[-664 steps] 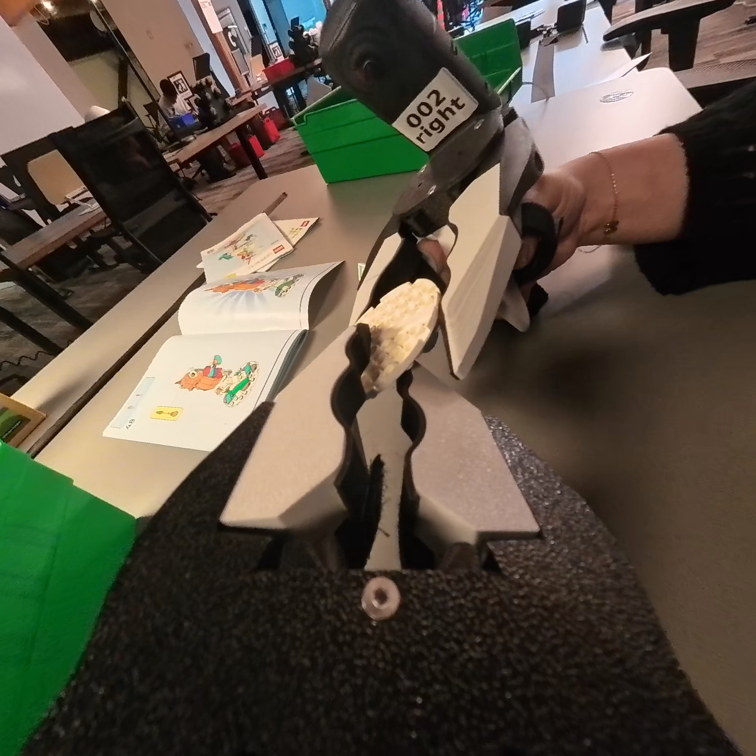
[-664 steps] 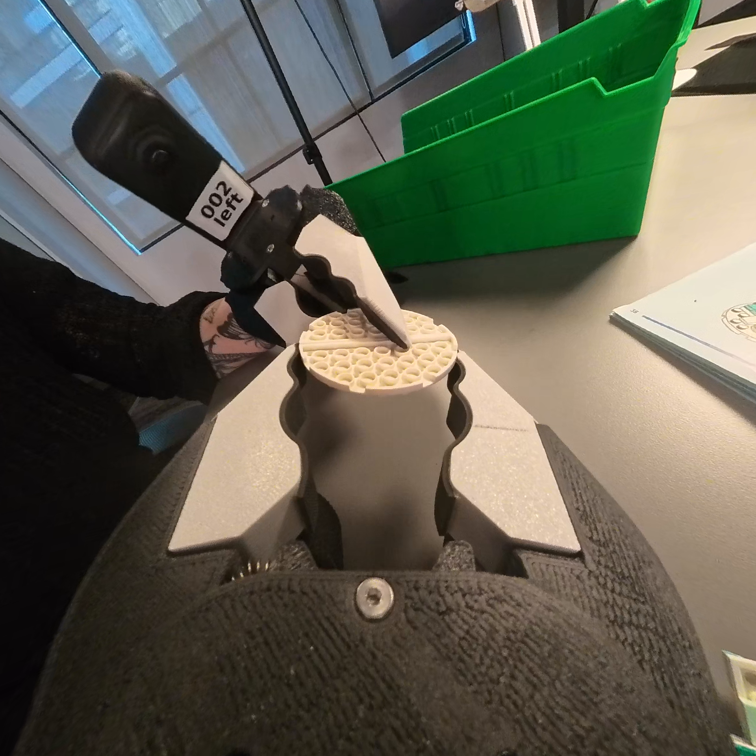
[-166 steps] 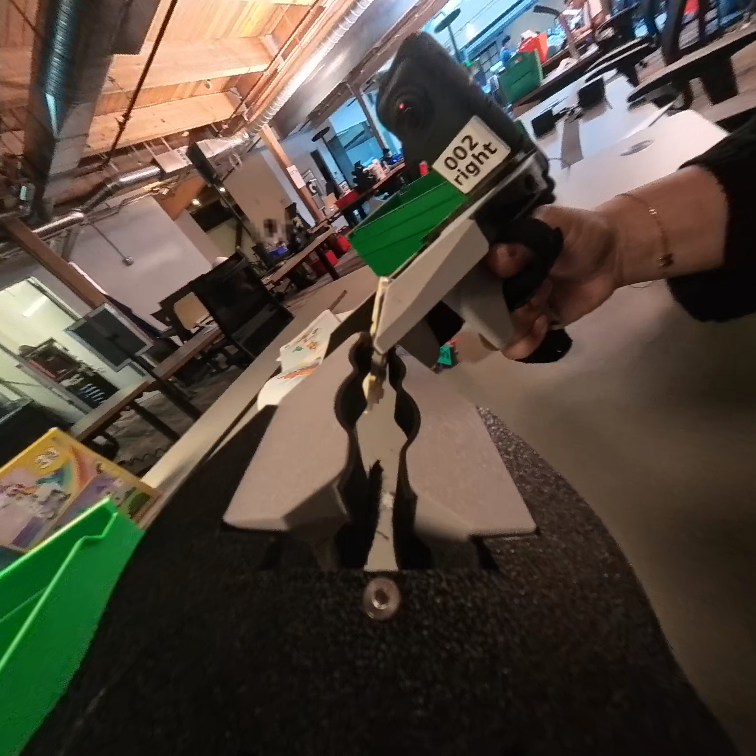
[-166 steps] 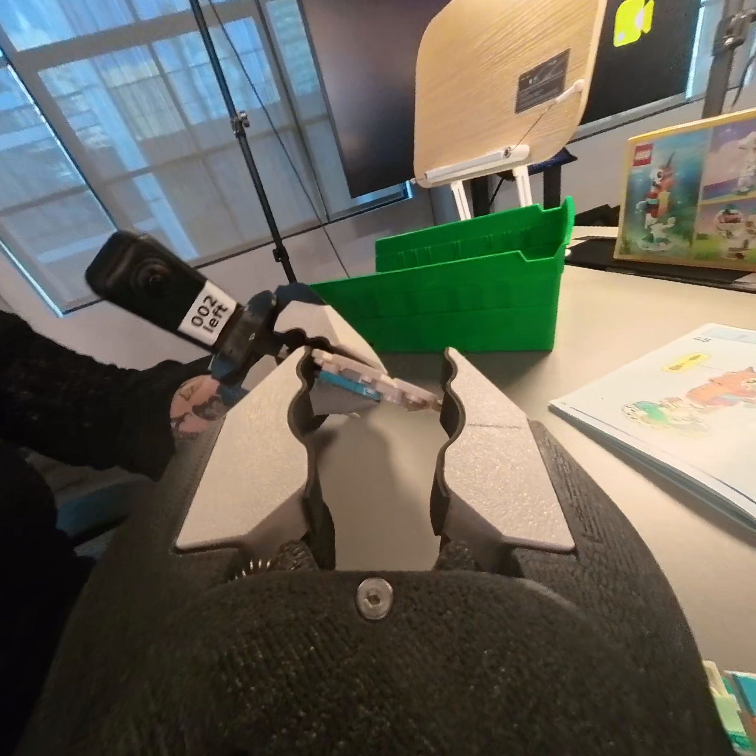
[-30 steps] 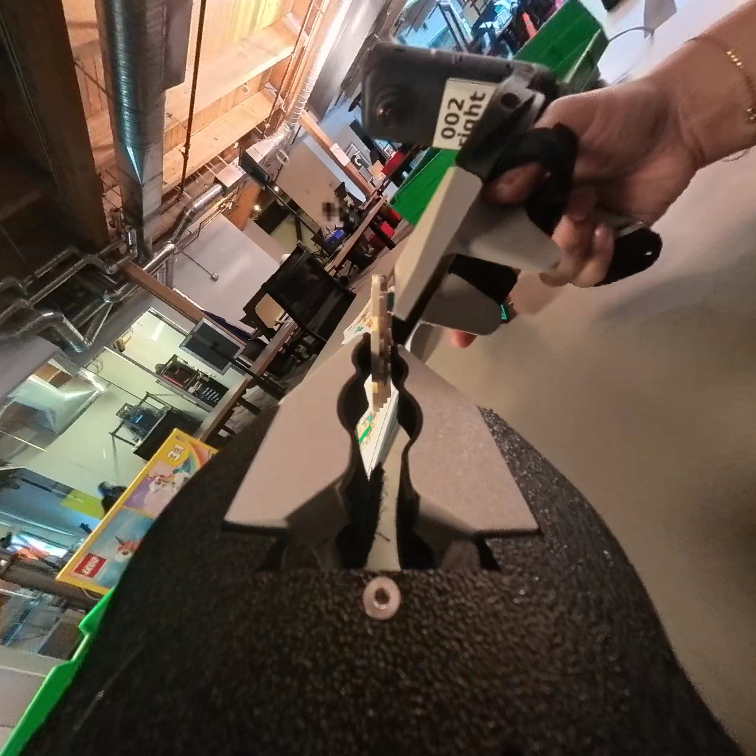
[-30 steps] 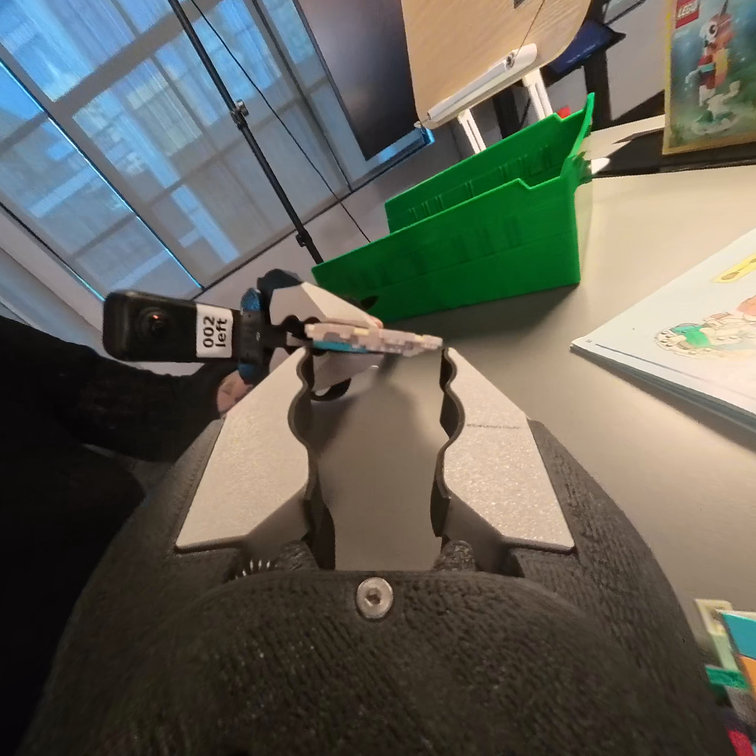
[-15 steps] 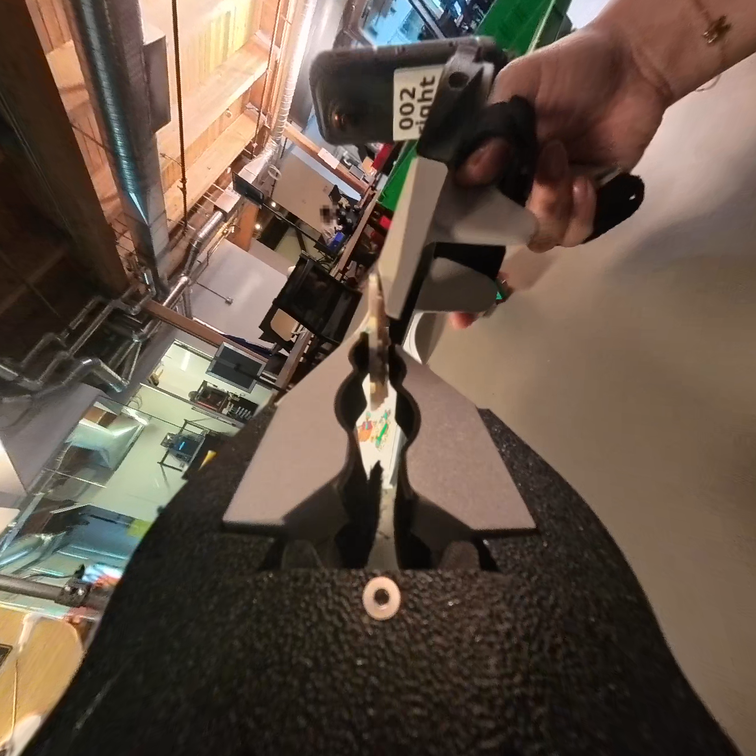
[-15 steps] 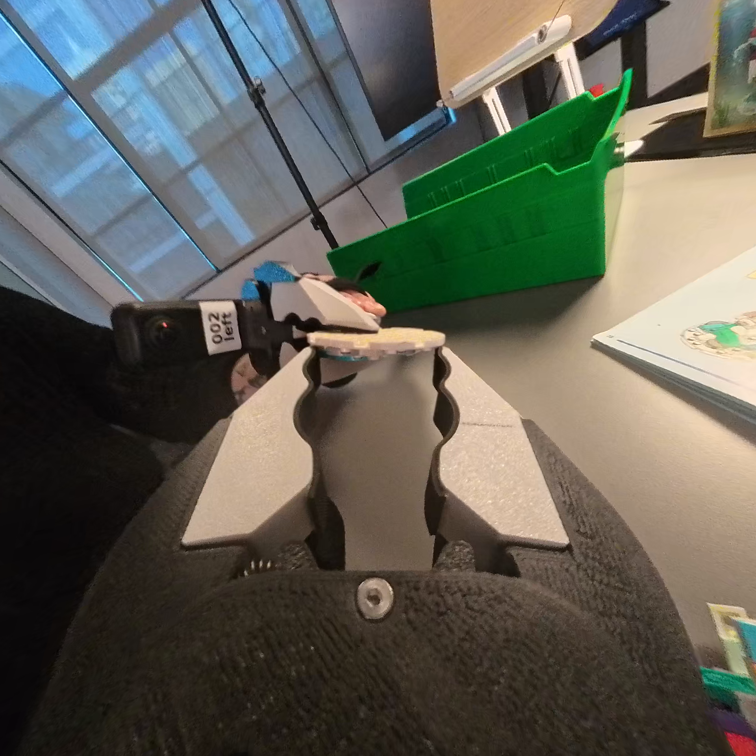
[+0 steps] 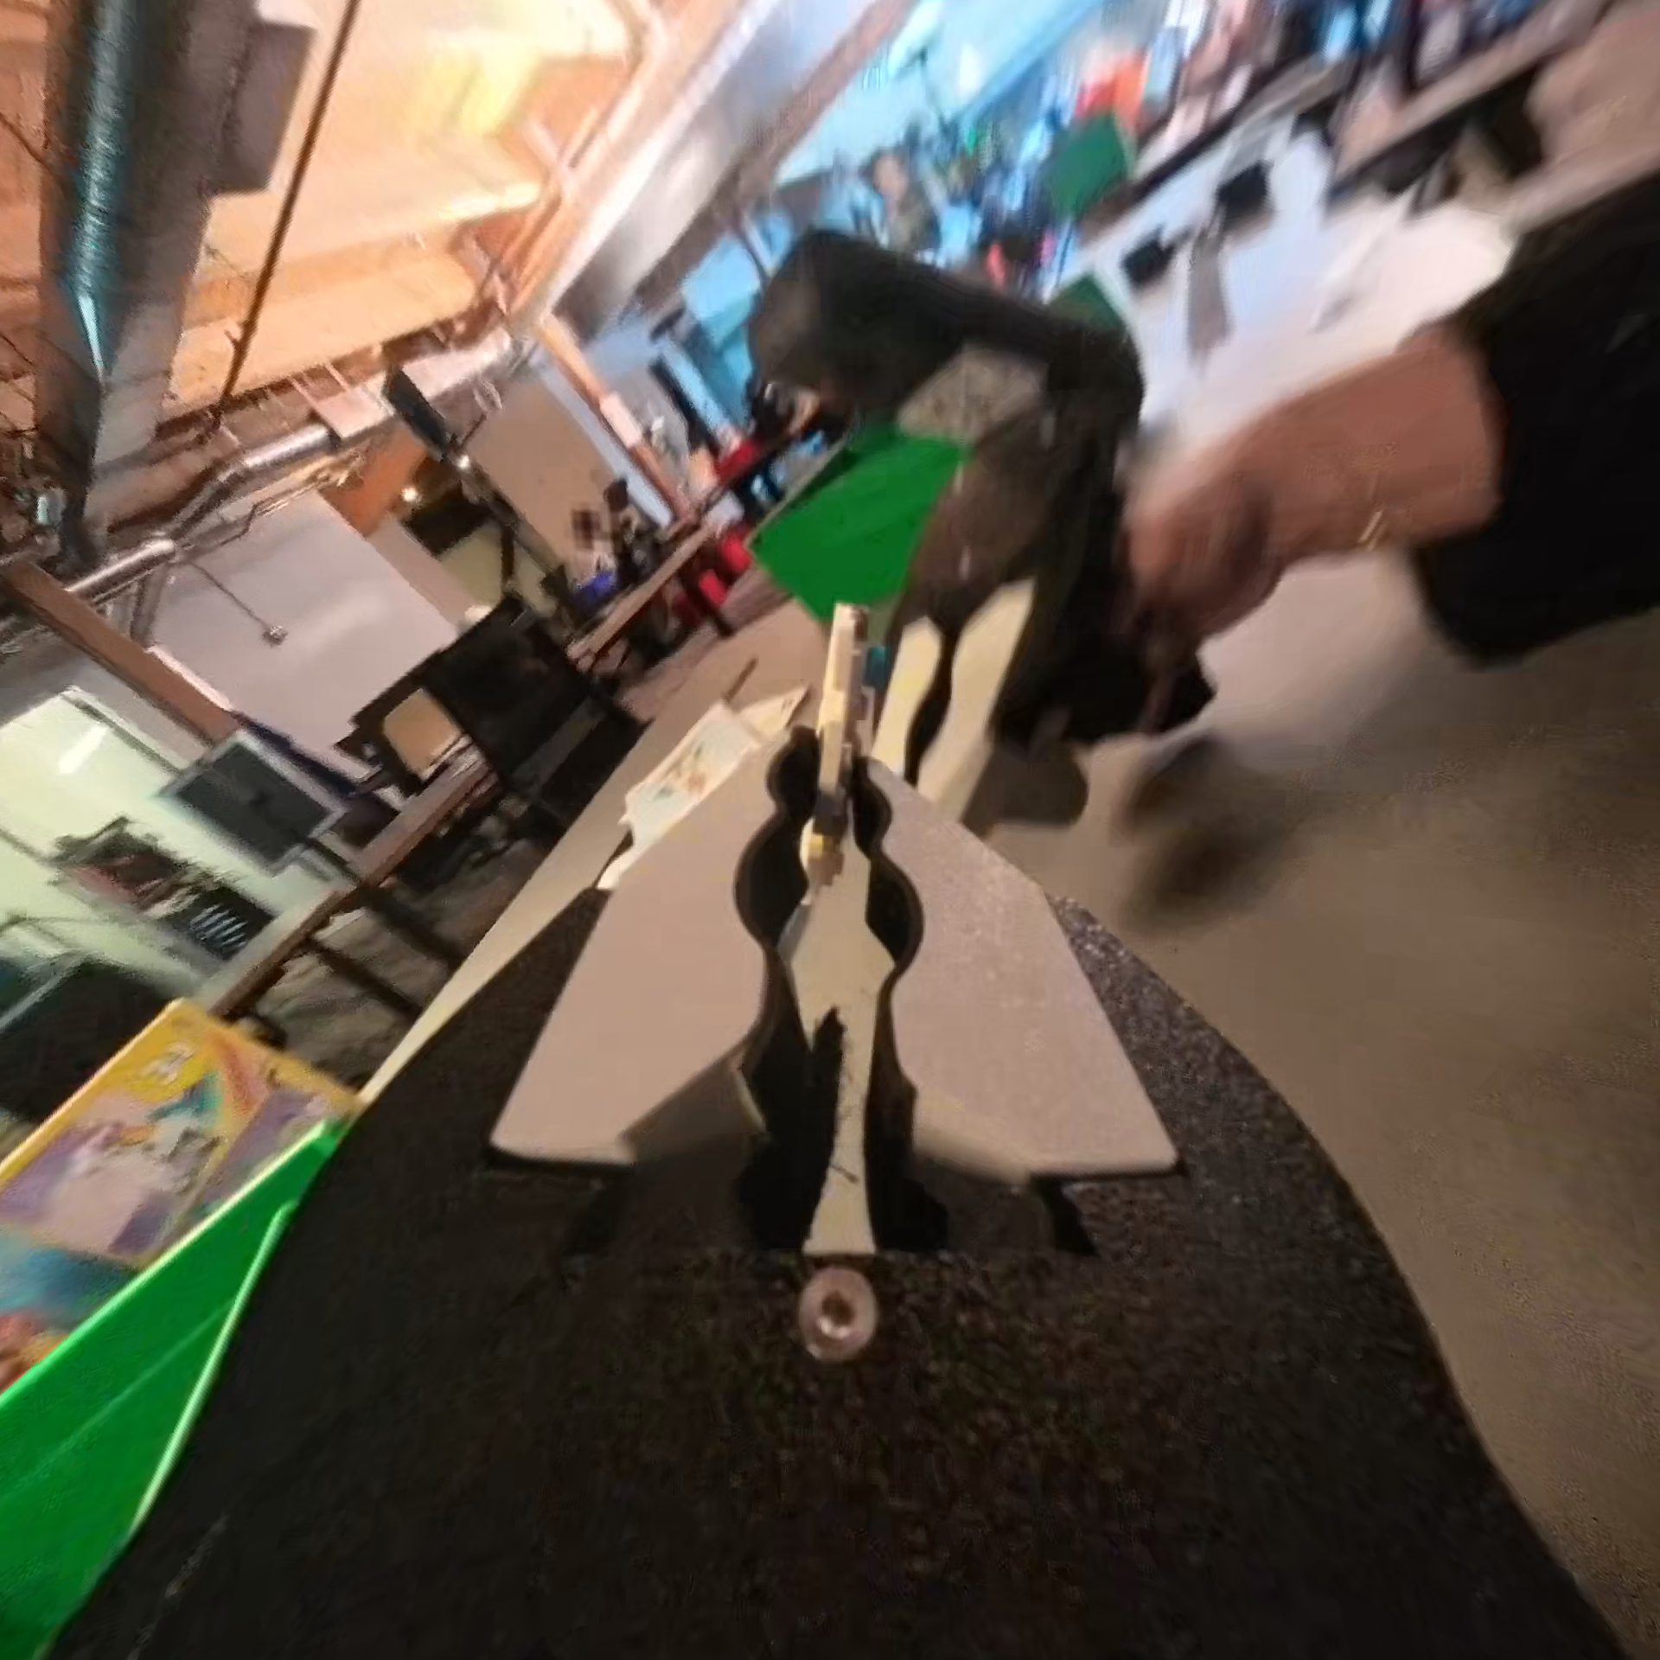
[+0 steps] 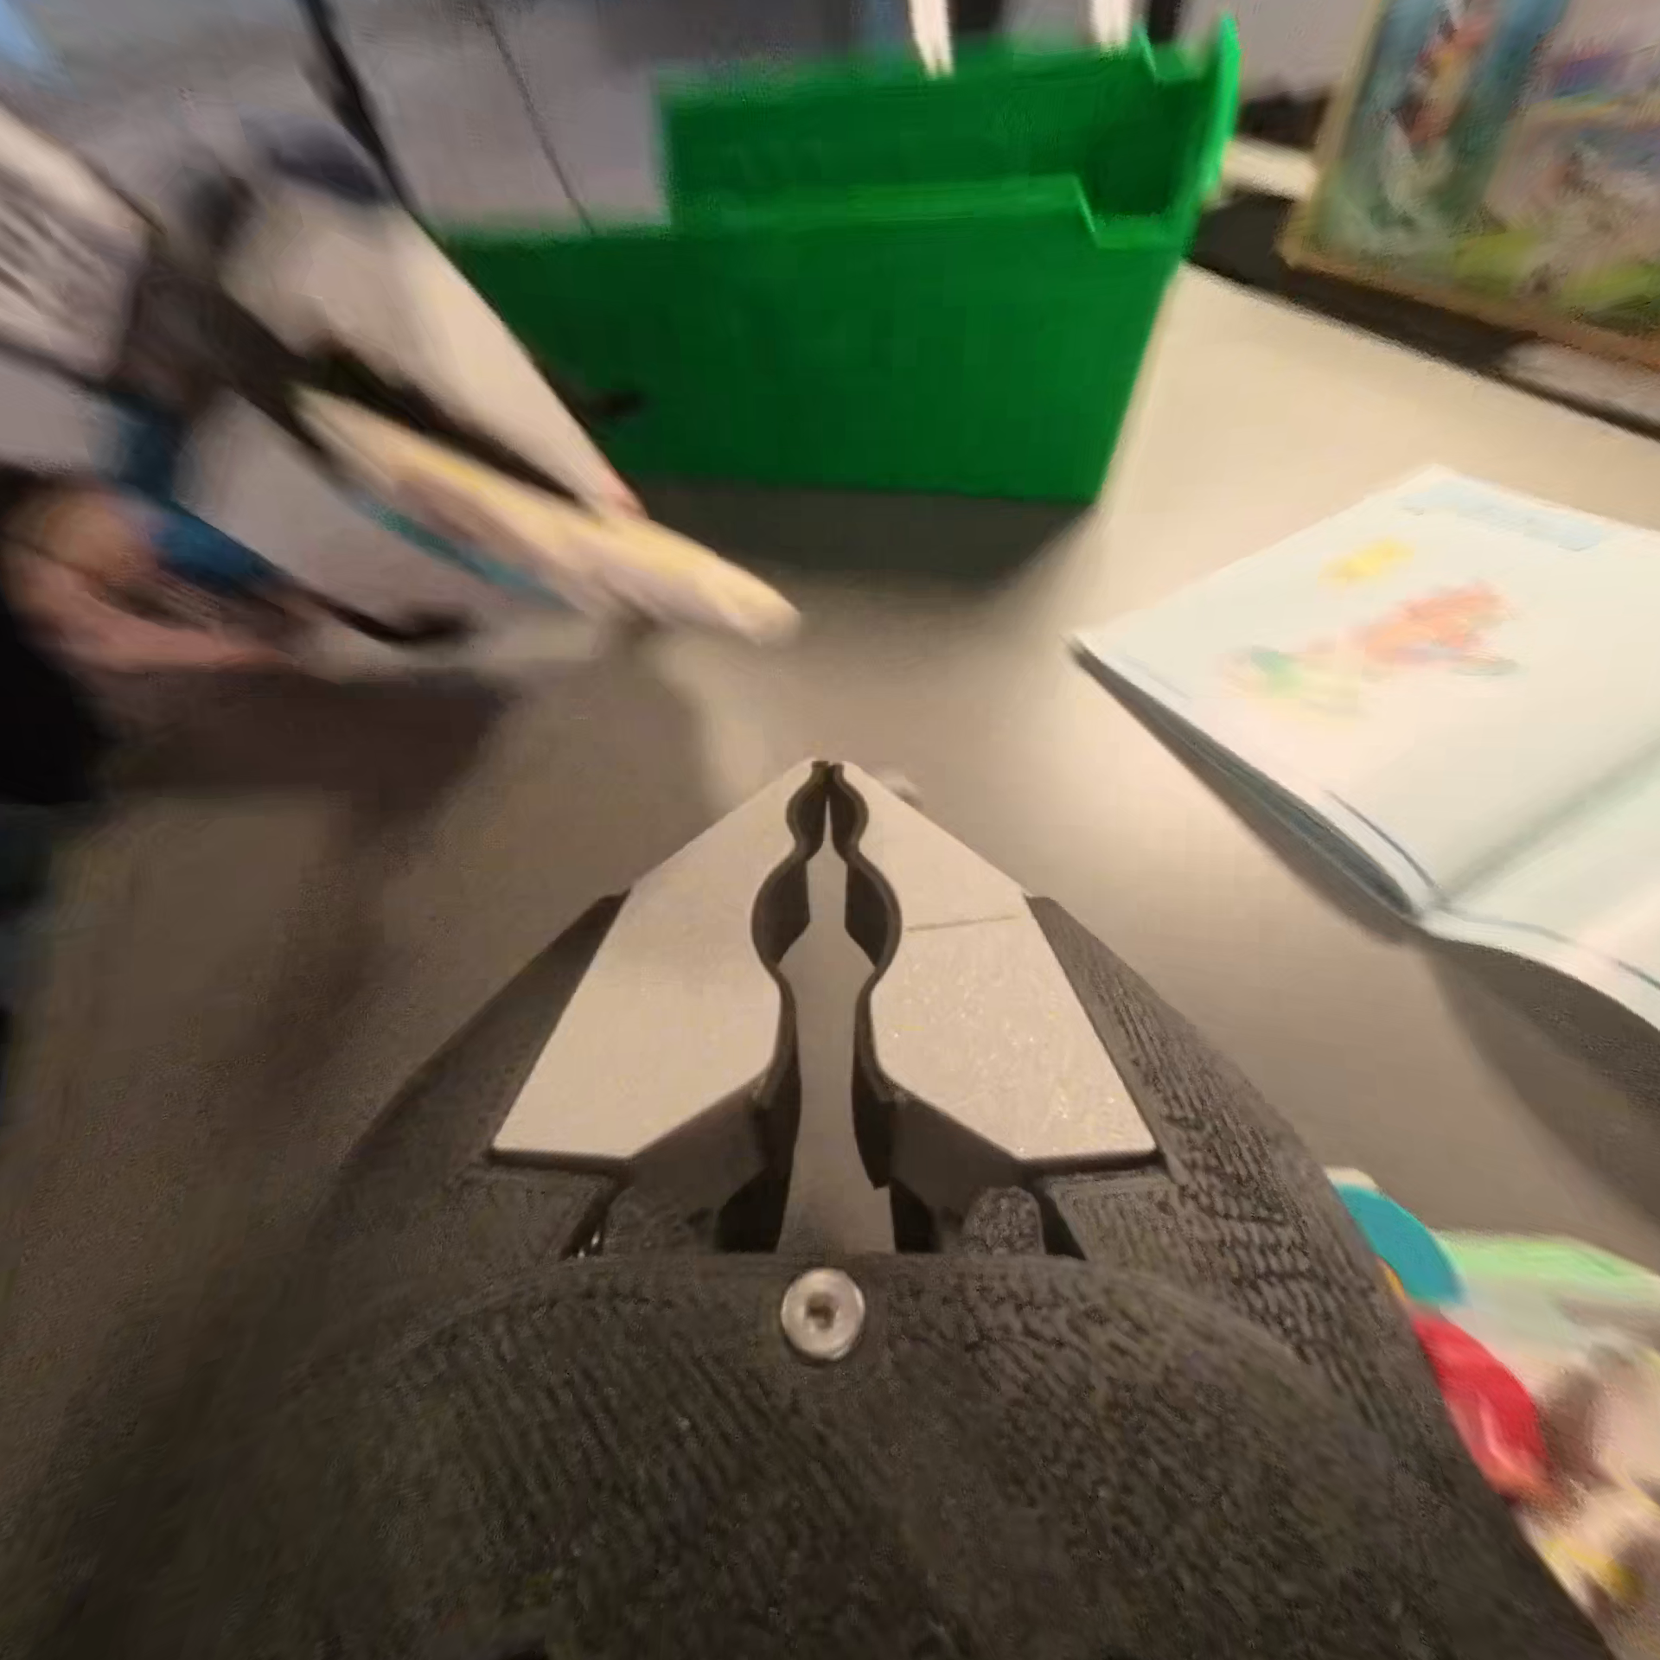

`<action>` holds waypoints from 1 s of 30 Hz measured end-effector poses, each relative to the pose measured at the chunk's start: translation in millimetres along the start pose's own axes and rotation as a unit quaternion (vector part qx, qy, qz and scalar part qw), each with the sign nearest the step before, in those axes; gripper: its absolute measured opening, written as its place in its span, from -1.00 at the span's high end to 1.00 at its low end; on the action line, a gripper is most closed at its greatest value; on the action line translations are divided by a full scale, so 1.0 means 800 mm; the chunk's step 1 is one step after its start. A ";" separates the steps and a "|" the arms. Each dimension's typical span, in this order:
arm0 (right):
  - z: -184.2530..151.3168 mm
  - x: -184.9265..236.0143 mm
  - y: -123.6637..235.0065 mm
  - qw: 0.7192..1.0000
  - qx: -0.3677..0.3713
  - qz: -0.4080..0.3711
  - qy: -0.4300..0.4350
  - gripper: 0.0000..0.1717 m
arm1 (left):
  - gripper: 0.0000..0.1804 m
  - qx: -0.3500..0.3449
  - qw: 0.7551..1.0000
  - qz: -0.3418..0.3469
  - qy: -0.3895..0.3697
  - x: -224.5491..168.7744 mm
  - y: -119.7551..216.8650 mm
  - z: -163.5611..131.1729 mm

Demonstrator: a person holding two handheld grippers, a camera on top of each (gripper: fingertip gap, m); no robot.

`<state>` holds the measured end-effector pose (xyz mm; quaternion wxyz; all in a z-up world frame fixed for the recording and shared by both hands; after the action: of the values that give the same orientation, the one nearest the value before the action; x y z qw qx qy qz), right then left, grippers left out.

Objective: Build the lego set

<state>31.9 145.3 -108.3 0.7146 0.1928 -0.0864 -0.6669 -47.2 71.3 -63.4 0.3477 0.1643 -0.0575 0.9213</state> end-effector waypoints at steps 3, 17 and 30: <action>0.008 0.017 -0.009 0.998 -0.025 0.048 -0.021 0.97 | 0.95 0.044 0.998 0.049 -0.021 0.018 0.002 -0.013; 0.038 0.016 0.007 0.904 -0.057 -0.239 0.349 0.71 | 0.95 0.105 0.970 0.024 0.219 0.041 -0.003 -0.045; 0.033 0.030 -0.006 0.845 -0.011 -0.273 0.459 0.76 | 0.95 0.128 0.963 -0.005 0.236 0.028 -0.012 -0.054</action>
<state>19.4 117.4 -89.2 0.4634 0.4848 0.3153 -0.6714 -68.1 101.6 -96.5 0.3324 -0.0140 0.1452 0.9318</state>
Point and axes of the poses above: each gripper's, where its closed fingertips meet, y back along the fingers, z out of its top, x = y × z across the jaws, the point moved 6 cm from there along y, back along the fingers, and after that the axes turned 15 degrees about y, right-handed, at the moved point
